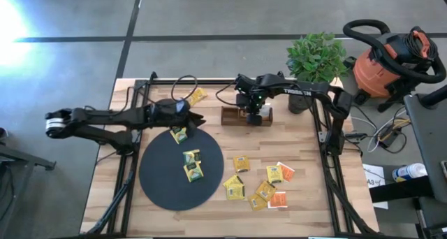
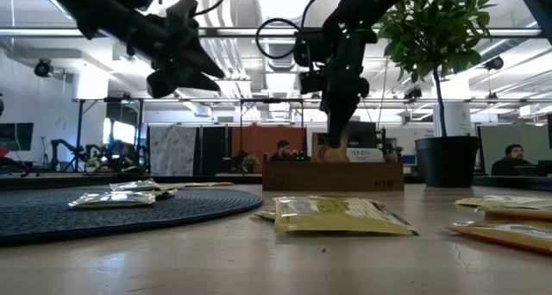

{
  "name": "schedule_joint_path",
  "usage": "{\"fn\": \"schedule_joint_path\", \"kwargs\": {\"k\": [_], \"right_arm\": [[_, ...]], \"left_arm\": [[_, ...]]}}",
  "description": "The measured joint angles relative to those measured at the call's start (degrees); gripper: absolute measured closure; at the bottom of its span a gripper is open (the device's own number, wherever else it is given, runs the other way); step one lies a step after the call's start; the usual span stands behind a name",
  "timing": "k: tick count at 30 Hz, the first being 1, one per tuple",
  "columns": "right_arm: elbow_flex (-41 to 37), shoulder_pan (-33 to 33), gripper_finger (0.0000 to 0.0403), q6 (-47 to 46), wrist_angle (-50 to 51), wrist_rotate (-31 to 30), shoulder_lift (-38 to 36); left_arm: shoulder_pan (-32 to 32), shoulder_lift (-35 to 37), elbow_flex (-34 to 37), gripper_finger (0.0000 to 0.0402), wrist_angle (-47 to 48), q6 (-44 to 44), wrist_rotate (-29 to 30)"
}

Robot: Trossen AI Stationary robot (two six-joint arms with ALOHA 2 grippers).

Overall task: Pick & Place Tea
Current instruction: Put the orange tea bag into the middle section of the wooden organizer

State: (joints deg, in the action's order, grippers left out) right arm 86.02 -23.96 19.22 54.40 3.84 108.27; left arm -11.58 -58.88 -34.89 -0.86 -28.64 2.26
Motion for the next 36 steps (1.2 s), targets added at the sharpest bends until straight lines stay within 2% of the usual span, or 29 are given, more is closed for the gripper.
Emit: {"fn": "schedule_joint_path", "kwargs": {"k": [10, 18, 21, 26, 28, 33, 36], "right_arm": [[-0.04, -0.12, 0.0394, 0.74, -1.32, -5.3, 2.12], [-0.02, -0.12, 0.0391, 0.72, -3.78, -5.6, 2.86], [-0.02, -0.11, 0.0371, 0.72, -4.97, -5.57, 2.86], [-0.04, -0.1, 0.0311, 0.72, -5.36, -5.88, 2.86], [-0.04, -0.06, 0.0288, 0.72, -5.36, -8.64, 2.71], [-0.04, -0.06, 0.0258, -1.48, -7.83, -22.04, 1.83], [-0.04, -0.18, 0.0255, -1.61, -9.2, -23.28, 0.78]], "left_arm": [[2.5, 0.94, 0.43, 0.0266, -0.16, -1.39, 0.26], [3.9, 0.81, 0.54, 0.0266, 0.01, -1.55, 0.35], [4.05, 0.75, 0.54, 0.0266, -0.01, -1.55, 0.35], [4.07, 0.69, 0.54, 0.0266, 0.0, -1.48, 0.39], [4.07, 0.69, 0.54, 0.0266, 0.0, -1.48, 0.42], [4.07, 0.69, 0.54, 0.0266, 0.16, -1.46, 0.42], [4.07, 0.69, 0.54, 0.0266, 0.34, -1.44, 0.42]]}}
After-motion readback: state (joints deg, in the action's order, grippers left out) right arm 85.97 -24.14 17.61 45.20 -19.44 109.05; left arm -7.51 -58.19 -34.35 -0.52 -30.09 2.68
